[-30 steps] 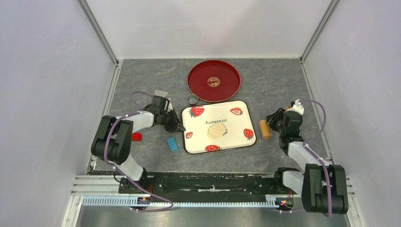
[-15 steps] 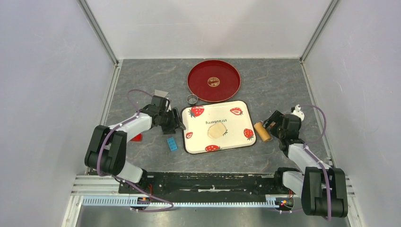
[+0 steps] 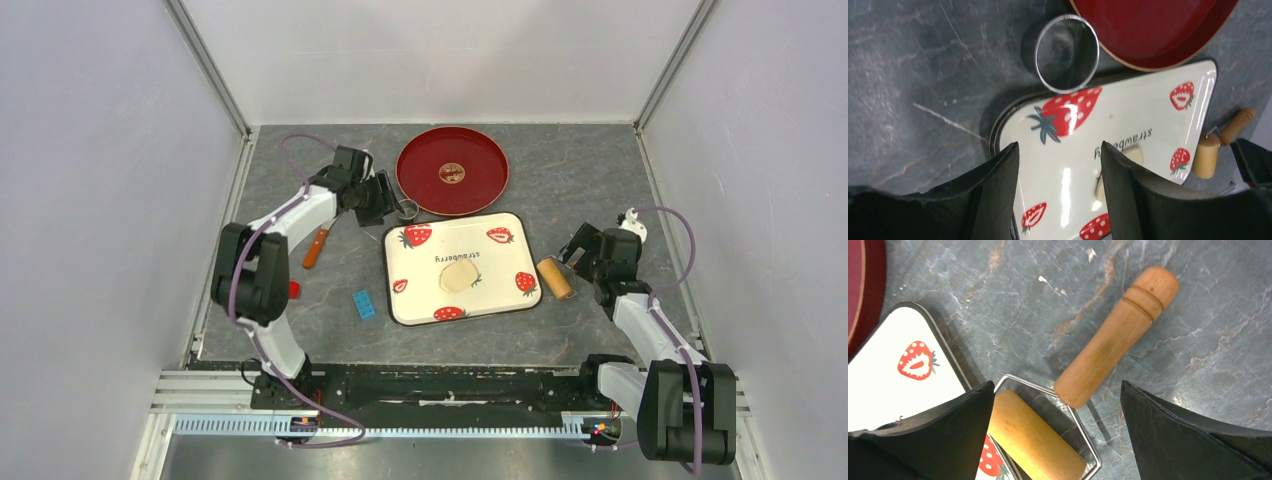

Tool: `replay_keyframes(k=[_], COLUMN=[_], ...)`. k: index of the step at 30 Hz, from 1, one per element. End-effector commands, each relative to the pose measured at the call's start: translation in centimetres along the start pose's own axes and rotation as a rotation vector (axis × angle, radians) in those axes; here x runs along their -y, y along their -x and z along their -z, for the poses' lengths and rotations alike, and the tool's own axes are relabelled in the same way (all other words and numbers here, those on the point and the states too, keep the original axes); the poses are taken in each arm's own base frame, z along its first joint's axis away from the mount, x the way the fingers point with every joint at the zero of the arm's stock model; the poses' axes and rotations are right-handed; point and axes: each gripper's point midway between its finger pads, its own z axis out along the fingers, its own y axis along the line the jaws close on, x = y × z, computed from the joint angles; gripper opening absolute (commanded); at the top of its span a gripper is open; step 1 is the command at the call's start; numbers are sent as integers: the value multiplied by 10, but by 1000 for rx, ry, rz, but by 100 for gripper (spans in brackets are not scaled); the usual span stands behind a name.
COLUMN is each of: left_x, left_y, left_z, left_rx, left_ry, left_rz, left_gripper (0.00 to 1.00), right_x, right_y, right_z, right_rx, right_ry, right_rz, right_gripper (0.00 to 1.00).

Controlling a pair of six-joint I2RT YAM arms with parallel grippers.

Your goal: Roll out the dumpling wrappers from the dough

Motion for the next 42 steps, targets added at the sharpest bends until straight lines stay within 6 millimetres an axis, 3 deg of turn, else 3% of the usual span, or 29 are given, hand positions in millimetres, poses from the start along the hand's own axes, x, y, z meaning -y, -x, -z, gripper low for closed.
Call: replay_keyframes(k=[1, 7, 12, 19, 22, 25, 29, 33, 37, 42], left_x=[-2, -11, -19, -17, -16, -10, 8, 23, 34, 55], left_y=[27, 42, 40, 43, 44, 48, 56, 52, 30, -16], left_z=[-19, -44, -61, -67, -65, -55, -26, 4, 23, 25], left_rx=[8, -7, -32, -29, -29, -11, 50, 69, 50, -30], left_ry=[60, 135, 153, 141, 138, 122, 65, 8, -26, -60], left_rz=[-7, -8, -5, -23, -31, -41, -72, -112, -153, -210], left_gripper=[63, 53, 44, 4, 2, 2, 2, 2, 2, 2], right_x=[-18, -33, -42, -48, -50, -53, -58, -67, -76, -88], right_y=[30, 41, 36, 30, 29, 28, 25, 21, 17, 10], right_z=[8, 10, 8, 5, 5, 6, 6, 7, 8, 8], right_rx=[51, 53, 29, -4, -8, -13, -26, -43, -56, -77], right_ry=[53, 103, 157, 195, 211, 221, 245, 273, 294, 322], right_rz=[41, 56, 62, 73, 77, 82, 95, 115, 133, 162], right_gripper=[98, 98, 98, 98, 98, 98, 98, 98, 98, 98])
